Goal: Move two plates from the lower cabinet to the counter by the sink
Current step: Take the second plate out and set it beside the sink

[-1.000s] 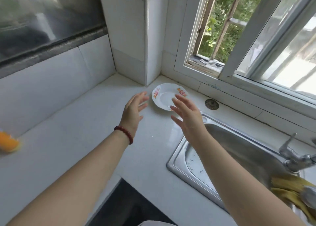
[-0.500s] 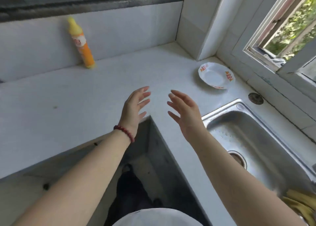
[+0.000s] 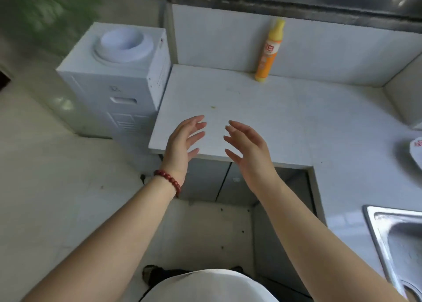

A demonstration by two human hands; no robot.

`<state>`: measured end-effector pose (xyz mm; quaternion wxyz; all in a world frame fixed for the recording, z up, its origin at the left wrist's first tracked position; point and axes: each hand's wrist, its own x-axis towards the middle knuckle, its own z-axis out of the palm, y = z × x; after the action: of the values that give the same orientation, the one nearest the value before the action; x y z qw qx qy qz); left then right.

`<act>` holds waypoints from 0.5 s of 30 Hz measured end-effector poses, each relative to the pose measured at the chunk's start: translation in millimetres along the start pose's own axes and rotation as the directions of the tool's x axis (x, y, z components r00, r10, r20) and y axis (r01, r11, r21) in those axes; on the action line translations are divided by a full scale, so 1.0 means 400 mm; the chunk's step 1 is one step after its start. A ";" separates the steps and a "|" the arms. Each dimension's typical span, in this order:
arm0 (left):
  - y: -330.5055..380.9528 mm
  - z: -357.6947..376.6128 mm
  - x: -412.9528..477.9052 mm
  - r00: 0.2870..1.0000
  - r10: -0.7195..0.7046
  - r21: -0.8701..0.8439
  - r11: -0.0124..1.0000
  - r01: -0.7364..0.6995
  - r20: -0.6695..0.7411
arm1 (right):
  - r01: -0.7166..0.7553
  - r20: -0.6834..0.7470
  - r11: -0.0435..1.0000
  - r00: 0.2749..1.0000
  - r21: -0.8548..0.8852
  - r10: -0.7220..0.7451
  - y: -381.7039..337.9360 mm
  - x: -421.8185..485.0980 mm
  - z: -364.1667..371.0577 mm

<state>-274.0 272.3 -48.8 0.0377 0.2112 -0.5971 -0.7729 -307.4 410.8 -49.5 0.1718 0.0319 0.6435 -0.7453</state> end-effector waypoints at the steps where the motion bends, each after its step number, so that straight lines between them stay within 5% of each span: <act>1: 0.014 -0.051 -0.001 1.000 0.007 -0.006 1.000 -0.007 -0.025 | -0.008 0.028 1.000 1.000 0.000 0.008 0.004 0.003 0.054; 15: 0.142 -0.765 -0.074 0.908 0.053 -0.107 0.988 -0.107 -0.415 | -0.099 0.445 0.993 0.888 -0.056 0.114 0.147 0.002 0.800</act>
<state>-144.6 -12.3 -47.7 0.2075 0.3413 -0.5335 -0.7455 -235.2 93.5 -51.2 0.3563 -0.1078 0.5957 -0.7117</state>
